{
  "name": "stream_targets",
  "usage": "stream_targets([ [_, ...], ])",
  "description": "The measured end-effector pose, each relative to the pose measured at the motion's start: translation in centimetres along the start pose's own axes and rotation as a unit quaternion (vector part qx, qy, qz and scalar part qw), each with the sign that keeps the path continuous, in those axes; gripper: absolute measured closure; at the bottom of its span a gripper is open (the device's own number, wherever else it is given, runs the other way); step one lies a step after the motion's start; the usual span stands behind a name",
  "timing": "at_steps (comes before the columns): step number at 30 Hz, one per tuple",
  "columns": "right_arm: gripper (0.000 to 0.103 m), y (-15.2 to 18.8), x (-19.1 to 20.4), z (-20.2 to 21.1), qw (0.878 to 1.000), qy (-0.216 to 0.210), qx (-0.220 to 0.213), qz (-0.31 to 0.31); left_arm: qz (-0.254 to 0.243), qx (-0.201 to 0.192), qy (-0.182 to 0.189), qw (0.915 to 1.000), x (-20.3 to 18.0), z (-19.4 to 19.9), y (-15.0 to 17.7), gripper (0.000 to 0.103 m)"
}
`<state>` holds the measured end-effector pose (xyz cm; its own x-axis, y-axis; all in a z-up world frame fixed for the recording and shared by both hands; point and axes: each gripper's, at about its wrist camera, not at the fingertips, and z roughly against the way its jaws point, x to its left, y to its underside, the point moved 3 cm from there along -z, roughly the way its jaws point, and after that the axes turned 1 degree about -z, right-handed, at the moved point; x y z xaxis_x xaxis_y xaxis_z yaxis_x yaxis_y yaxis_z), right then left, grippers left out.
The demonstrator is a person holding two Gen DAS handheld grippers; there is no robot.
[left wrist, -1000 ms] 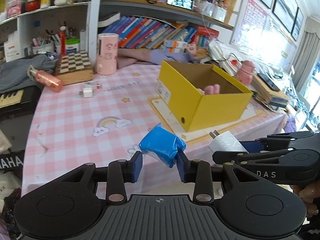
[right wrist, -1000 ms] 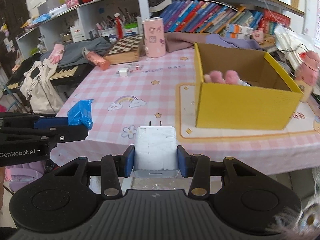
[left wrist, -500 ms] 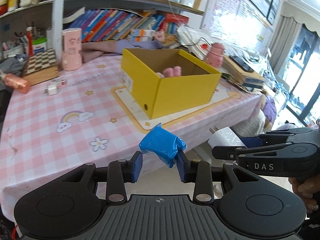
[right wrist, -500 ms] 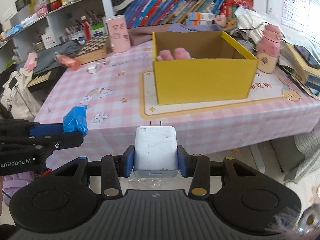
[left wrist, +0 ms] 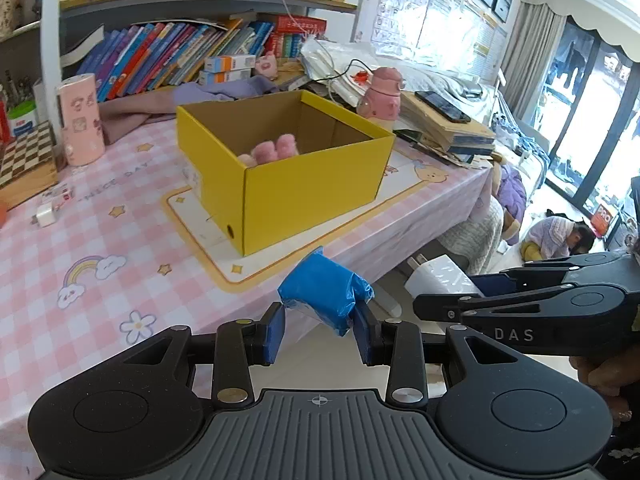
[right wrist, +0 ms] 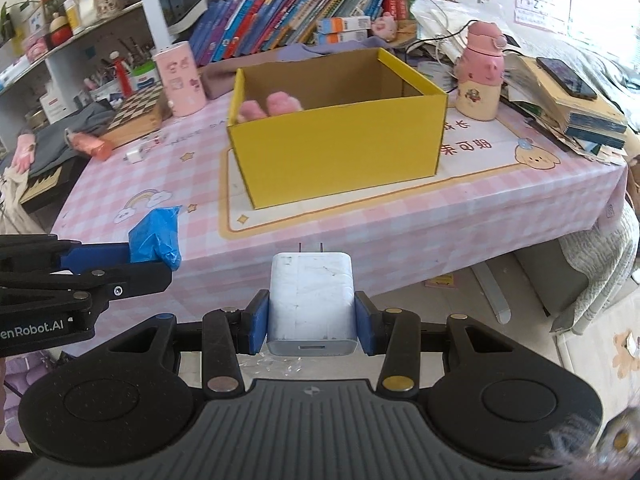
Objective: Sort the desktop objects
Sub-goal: 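Lower both tools into the yellow box and open them, releasing pouch and charger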
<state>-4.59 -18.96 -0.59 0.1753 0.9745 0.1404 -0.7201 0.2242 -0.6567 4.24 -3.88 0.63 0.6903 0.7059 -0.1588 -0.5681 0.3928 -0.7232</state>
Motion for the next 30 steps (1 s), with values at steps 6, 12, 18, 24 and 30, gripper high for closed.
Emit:
stream_targets([
  [6, 0.062, -1.1, -0.9, -0.7, 1.0, 0.0, 0.002, 0.0, 0.002, 0.0, -0.001, 1.0, -0.1, -0.9, -1.0, 0.068],
  [12, 0.062, -2.0, -1.4, -1.5, 1.0, -0.002, 0.008, 0.012, 0.007, -0.001, 0.003, 1.0, -0.3, -1.9, -1.9, 0.068],
  [18, 0.062, -2.4, -3.0, -1.7, 1.0, 0.011, 0.011, 0.001, -0.004, 0.0, 0.018, 0.9998, -1.4, -3.4, -3.0, 0.068],
  [24, 0.062, -3.3, -4.6, -2.4, 1.0, 0.015, 0.012, -0.003, -0.002, -0.006, 0.016, 0.9999, -1.7, -4.7, -4.4, 0.068],
  [30, 0.062, -5.3, -6.0, -3.1, 1.0, 0.01, 0.001, 0.003, 0.004, -0.026, 0.0, 0.9996, -1.5, -5.4, -6.8, 0.068],
])
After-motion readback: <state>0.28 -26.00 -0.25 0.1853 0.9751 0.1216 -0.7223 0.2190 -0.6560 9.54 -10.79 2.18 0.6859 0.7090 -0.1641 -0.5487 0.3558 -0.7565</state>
